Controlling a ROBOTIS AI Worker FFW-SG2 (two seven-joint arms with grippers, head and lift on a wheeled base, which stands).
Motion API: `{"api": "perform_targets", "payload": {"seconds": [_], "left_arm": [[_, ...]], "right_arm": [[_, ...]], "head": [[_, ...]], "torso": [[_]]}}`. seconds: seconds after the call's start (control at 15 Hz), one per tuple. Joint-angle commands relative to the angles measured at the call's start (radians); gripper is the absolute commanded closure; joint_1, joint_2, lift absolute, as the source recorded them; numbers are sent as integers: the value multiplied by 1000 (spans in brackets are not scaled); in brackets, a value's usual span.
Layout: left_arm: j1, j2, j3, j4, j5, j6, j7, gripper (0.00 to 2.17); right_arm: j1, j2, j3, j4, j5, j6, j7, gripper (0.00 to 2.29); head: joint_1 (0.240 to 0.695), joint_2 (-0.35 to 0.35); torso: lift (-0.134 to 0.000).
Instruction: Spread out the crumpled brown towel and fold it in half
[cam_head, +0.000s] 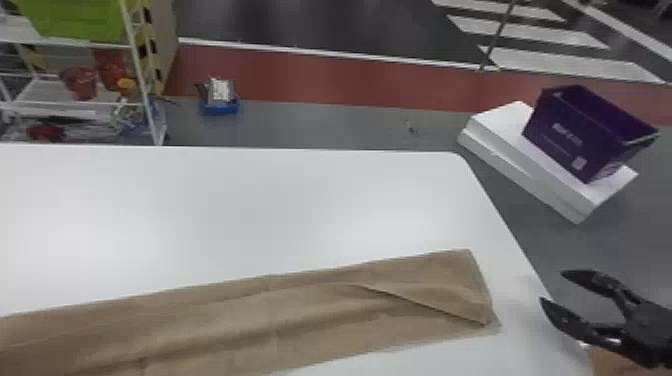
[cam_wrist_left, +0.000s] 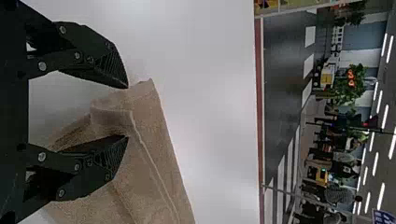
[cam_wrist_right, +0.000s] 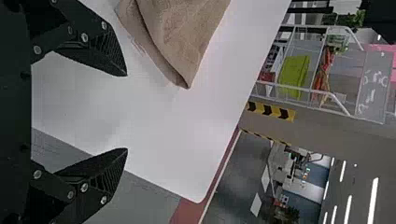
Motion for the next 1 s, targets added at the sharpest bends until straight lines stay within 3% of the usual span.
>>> {"api": "perform_targets", "payload": {"seconds": [0.0,0.13,0.27,0.4,0.53,0.73,0.93], "left_arm": [[-9,-4,1,2,-15,2,6,620],[-9,-4,-8,1,-35,12,12,616],[-9,-4,-13,-2,-80,15,15,616],[-9,-4,-7,-5,-104,24,5,498],[-9,-4,-5,-1,-123,30,3,498],[-46,-4,-5,-1,-235,131,-28,380],[-46,-4,13,-1,-278,140,-55,380]], "right_arm": [[12,24,-26,-144,-61,312,40,127],[29,96,-40,-291,-61,407,40,130],[23,113,-26,-363,-61,527,40,140],[0,154,-27,-428,-112,671,38,144],[6,211,-4,-505,-107,702,35,151],[-1,242,78,-568,-73,775,21,157],[-26,260,163,-578,-23,794,-6,171]], "head": [[695,-220],[695,-204],[695,-171],[695,-126],[695,-94],[695,0],[695,79]], "torso": [[-124],[-124],[-124],[-124],[-124],[-124],[-124]]}}
